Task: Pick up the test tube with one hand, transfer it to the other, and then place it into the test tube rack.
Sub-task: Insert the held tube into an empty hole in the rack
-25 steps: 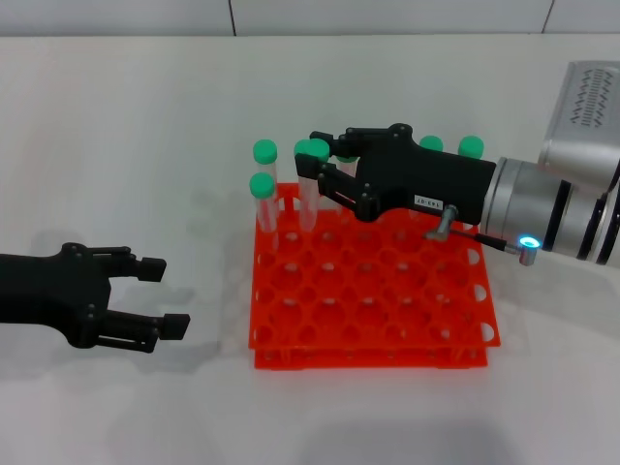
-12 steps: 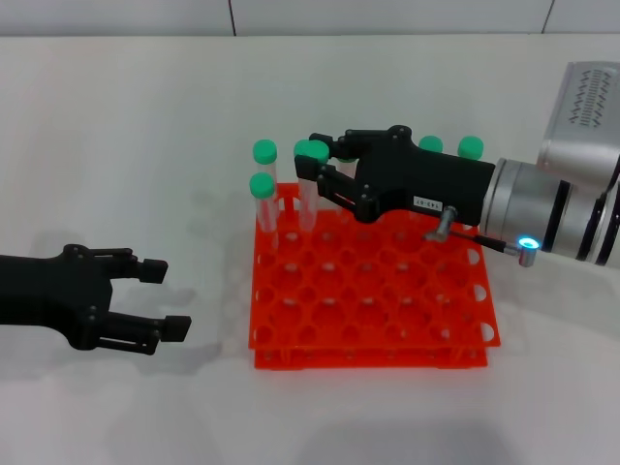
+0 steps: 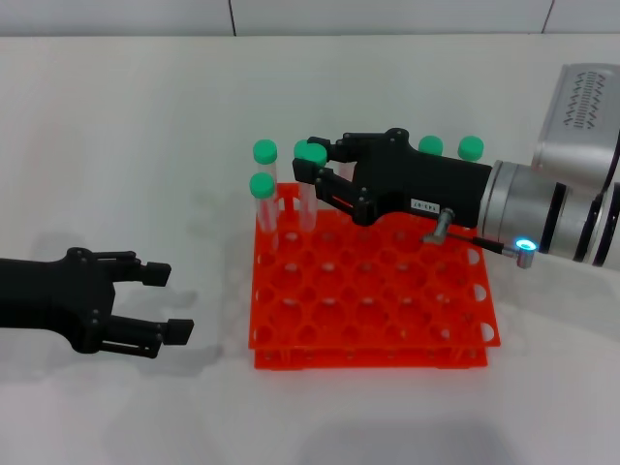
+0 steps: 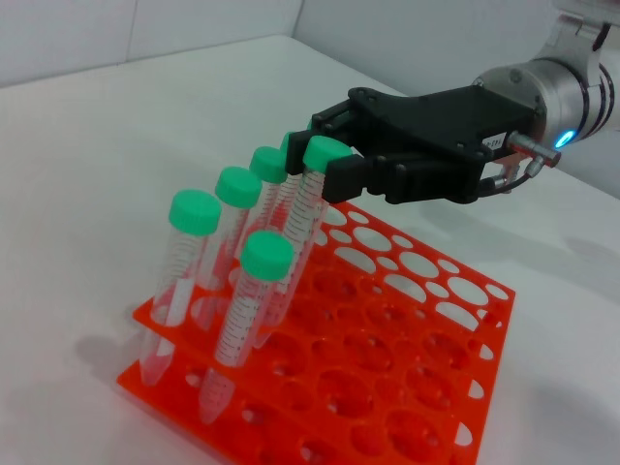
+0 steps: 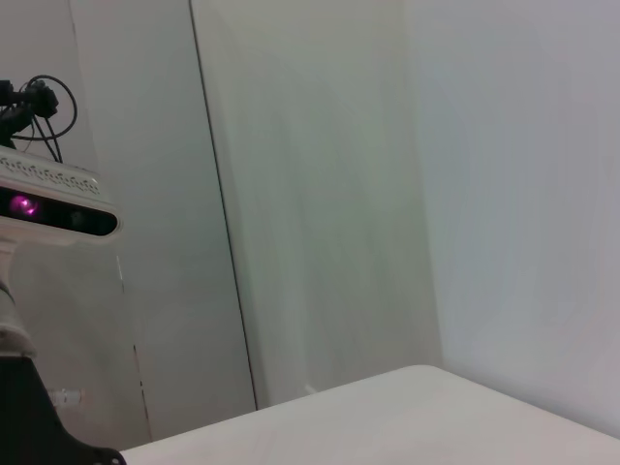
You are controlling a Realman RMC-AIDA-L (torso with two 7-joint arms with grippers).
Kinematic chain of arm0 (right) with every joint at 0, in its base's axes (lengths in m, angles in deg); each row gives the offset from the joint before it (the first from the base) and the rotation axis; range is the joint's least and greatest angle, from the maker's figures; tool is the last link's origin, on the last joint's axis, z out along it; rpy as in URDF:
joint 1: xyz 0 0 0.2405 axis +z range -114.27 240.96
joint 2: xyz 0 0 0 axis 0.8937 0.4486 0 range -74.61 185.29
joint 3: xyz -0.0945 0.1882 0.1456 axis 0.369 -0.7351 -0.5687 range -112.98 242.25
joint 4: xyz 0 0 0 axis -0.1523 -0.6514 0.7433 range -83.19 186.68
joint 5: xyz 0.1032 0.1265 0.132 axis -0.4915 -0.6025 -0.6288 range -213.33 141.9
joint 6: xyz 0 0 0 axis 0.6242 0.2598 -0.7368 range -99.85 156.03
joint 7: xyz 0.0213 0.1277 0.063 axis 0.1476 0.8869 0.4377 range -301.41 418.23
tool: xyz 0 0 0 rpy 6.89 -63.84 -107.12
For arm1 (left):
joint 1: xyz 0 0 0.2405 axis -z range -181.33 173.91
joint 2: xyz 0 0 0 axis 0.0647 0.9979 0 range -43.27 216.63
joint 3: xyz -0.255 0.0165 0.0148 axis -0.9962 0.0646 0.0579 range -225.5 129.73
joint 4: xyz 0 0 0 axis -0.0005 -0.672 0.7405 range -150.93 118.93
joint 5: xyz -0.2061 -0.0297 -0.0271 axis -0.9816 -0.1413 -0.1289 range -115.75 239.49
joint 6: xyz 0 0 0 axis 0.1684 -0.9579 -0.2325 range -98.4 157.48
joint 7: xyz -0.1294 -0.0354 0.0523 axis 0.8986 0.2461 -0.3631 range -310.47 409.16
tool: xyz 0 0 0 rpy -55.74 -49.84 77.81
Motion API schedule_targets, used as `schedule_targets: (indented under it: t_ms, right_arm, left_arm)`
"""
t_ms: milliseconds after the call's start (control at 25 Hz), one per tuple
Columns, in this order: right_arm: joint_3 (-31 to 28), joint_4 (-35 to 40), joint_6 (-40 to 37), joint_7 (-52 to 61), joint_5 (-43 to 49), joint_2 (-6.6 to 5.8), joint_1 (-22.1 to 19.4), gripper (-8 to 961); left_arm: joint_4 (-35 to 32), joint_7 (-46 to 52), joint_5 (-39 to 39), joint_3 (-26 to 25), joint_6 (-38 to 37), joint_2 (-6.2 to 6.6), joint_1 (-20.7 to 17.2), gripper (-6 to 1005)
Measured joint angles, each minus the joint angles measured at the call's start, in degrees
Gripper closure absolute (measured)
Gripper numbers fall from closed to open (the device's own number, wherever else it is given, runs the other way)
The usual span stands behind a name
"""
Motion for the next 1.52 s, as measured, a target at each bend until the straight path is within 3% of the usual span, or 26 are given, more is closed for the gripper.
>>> schedule_targets:
  t_ms: [1520]
  right_arm:
    - [0.79,-1.10,2.57,-0.03,0.18,-0.09,0.52,688]
  left_arm:
    - [0.01,0.12,0.00,-0.06,0.35,0.00,0.30,112]
